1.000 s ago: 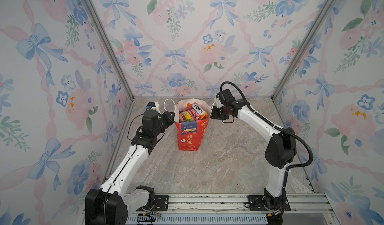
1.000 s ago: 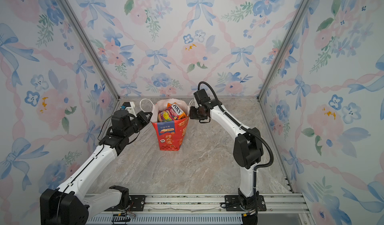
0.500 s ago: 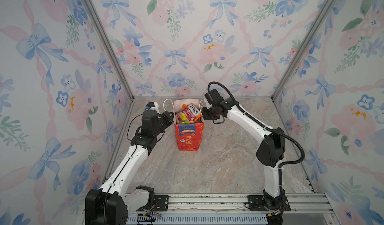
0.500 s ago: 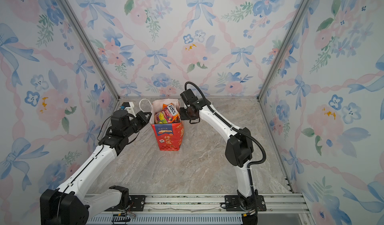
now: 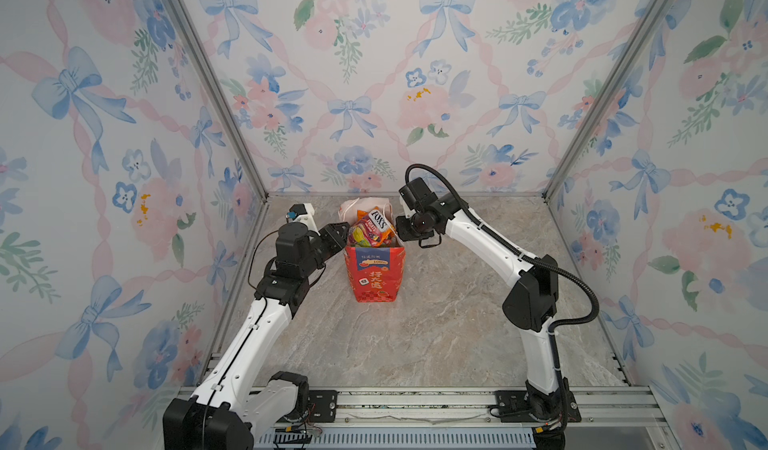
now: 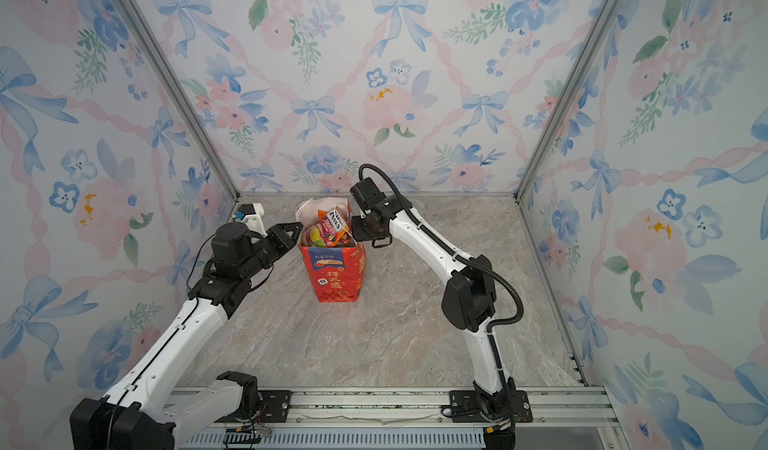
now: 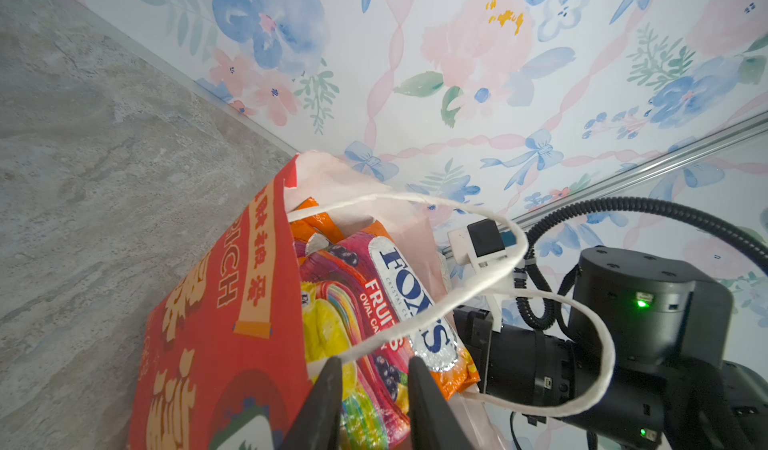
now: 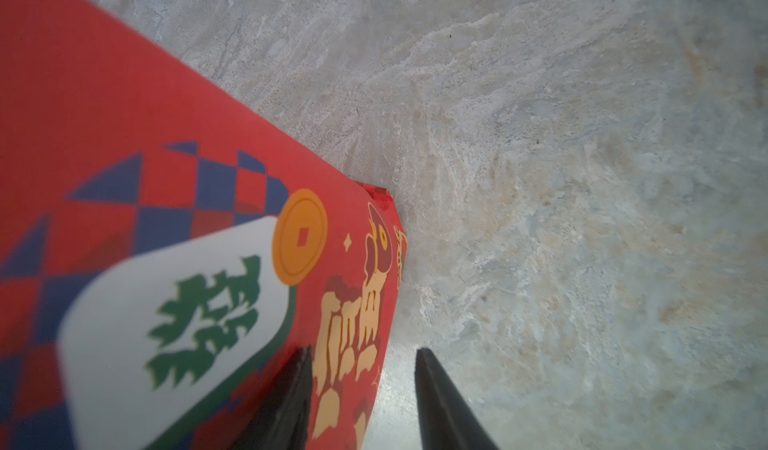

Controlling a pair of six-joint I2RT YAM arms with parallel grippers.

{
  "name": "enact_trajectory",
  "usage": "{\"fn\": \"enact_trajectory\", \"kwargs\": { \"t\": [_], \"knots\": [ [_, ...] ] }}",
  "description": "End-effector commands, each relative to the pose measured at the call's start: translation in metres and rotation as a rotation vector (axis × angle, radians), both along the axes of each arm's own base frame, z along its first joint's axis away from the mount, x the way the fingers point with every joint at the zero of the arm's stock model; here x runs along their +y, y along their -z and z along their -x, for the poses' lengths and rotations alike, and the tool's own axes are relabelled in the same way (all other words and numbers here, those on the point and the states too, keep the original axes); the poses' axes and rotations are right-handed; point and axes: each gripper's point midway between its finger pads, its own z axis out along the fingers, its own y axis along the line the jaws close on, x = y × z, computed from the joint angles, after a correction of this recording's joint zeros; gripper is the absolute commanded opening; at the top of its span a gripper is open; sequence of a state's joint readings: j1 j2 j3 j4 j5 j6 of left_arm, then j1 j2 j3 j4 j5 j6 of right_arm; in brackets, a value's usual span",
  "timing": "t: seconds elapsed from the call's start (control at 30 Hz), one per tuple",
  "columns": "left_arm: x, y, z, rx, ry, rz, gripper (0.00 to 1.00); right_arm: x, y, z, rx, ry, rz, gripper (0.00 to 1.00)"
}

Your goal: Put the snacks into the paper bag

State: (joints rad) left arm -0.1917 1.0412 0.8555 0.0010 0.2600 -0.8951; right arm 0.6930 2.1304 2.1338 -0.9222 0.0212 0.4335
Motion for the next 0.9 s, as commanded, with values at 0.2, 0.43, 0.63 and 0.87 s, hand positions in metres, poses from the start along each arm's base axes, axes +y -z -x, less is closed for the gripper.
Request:
{"fn": "enact_trajectory", "kwargs": {
  "t": [0.2, 0.43, 0.63, 0.87],
  "knots": [
    [0.018, -0.008, 0.023, -0.027, -0.037, -0.03, 0.33, 0.021, 0.009, 0.013, 0.022, -0.047, 0.009, 0.44],
    [0.043, 0.01, 0.026, 0.015, -0.111, -0.098, 0.4, 0.021, 0.003, 0.019, 0.018, -0.058, 0.006, 0.45],
    [0.066, 0.019, 0.029, 0.028, -0.169, -0.092, 0.45, 0.014, 0.0, 0.022, 0.021, -0.046, -0.01, 0.46],
    [0.082, 0.022, 0.036, 0.033, -0.206, -0.086, 0.45, -0.024, 0.01, 0.021, 0.039, 0.026, -0.006, 0.47]
  ]
}}
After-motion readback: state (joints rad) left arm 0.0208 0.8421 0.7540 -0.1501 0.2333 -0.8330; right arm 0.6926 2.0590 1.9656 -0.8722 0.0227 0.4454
